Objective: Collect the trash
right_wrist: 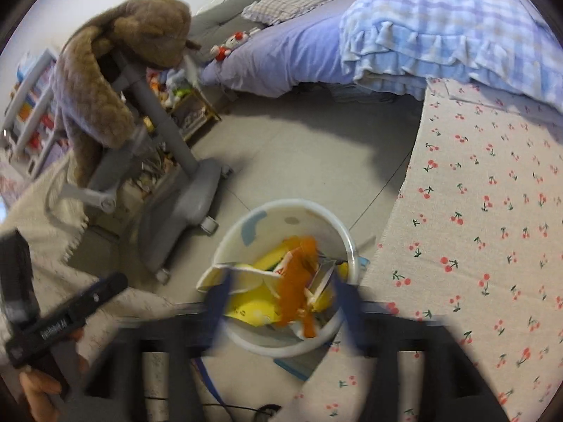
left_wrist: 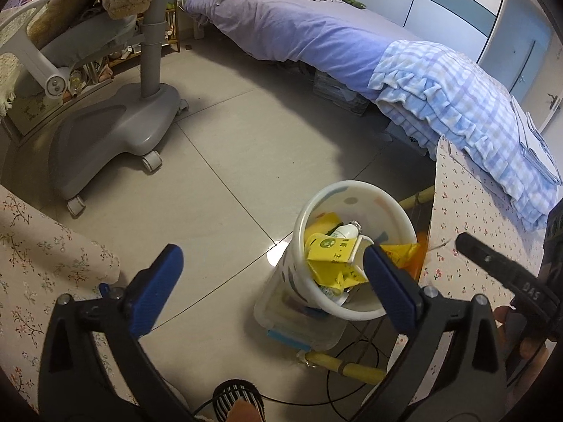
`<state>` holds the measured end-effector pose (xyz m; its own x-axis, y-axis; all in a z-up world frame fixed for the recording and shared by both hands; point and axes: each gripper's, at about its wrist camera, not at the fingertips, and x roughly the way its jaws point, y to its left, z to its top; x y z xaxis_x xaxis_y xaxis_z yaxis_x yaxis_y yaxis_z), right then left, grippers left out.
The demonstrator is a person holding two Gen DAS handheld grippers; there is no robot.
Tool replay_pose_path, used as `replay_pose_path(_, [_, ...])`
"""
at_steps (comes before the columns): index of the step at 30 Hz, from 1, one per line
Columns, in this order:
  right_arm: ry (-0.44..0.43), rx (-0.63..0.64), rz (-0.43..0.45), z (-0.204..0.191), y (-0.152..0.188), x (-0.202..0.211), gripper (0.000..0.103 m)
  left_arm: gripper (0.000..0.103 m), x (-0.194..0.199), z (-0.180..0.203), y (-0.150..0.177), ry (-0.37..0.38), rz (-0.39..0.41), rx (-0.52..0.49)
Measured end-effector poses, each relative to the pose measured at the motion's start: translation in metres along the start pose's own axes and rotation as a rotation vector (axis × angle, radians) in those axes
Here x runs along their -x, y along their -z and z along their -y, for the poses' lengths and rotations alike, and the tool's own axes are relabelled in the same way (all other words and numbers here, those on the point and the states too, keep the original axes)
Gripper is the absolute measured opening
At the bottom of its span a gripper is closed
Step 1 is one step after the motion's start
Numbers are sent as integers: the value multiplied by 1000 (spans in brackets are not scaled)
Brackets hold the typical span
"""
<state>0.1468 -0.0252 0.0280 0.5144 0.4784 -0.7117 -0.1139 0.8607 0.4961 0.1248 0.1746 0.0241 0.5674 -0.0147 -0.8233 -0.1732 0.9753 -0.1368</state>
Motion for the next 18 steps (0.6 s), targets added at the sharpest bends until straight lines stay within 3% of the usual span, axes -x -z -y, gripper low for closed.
replay_pose_path(10, [66,30,44,2,3,31,79,102,7,20,11,32,-17,-34])
replay_pose_path(18, [243,67,102,21,33,88,89,102,17,53,37,53,-16,-91])
